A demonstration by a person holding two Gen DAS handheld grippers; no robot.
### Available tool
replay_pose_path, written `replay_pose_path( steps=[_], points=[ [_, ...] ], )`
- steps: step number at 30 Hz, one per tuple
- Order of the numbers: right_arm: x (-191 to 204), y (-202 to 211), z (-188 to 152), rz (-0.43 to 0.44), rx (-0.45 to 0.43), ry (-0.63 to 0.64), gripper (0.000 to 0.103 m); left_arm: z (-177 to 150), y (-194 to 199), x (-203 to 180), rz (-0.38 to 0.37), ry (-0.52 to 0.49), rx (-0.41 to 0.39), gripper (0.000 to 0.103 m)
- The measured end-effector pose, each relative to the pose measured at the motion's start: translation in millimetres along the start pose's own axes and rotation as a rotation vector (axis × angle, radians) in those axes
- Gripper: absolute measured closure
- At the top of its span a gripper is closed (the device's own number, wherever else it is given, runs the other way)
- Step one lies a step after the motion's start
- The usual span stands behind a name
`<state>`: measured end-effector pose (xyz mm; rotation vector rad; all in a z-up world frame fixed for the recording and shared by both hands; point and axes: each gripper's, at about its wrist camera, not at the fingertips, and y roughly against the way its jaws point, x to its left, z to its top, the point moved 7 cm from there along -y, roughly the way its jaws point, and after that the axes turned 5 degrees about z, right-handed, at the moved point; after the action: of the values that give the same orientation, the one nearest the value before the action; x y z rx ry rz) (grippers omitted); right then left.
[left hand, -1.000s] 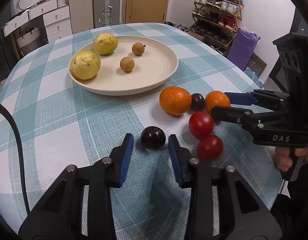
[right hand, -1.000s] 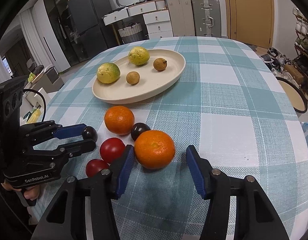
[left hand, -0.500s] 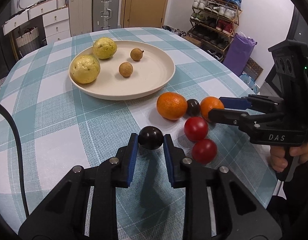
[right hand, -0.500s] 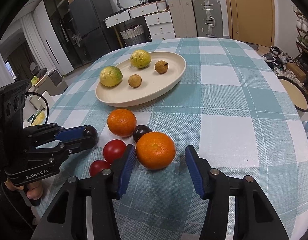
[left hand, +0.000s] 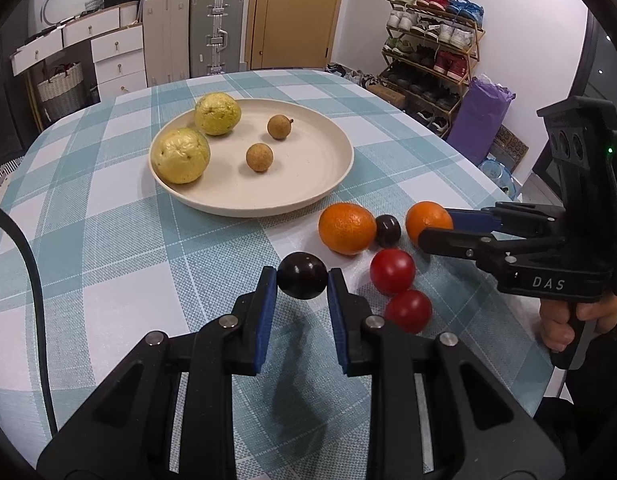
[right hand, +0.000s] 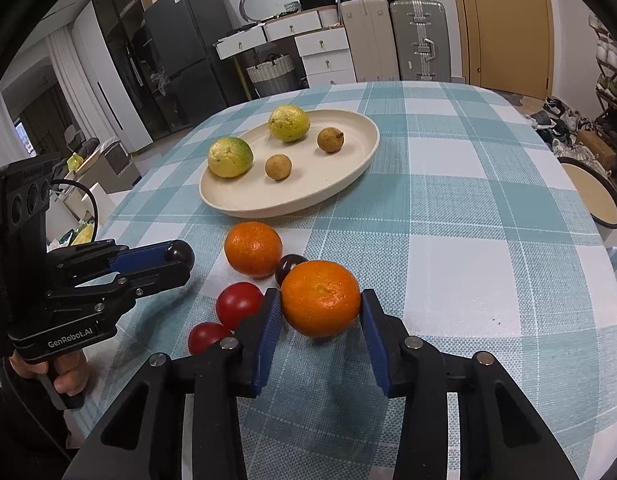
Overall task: Organize fruits
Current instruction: 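Carry the plum onto the plate with the left gripper while the right gripper grasps and carries an orange there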
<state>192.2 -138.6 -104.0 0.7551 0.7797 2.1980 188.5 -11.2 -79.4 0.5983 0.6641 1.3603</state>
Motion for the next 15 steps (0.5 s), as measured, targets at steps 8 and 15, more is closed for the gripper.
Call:
replay_pose_path(
  steps=[8,15],
  points=[
    [3,11,7,0.008,-0.052,-0.003,0.062,11,15,16,0.039,0.036,-0.065,0.08],
    [1,19,16,0.005,-0.094,-0.012,0.062,23,23,30,0.086,0.062,-0.12,0.08]
  ],
)
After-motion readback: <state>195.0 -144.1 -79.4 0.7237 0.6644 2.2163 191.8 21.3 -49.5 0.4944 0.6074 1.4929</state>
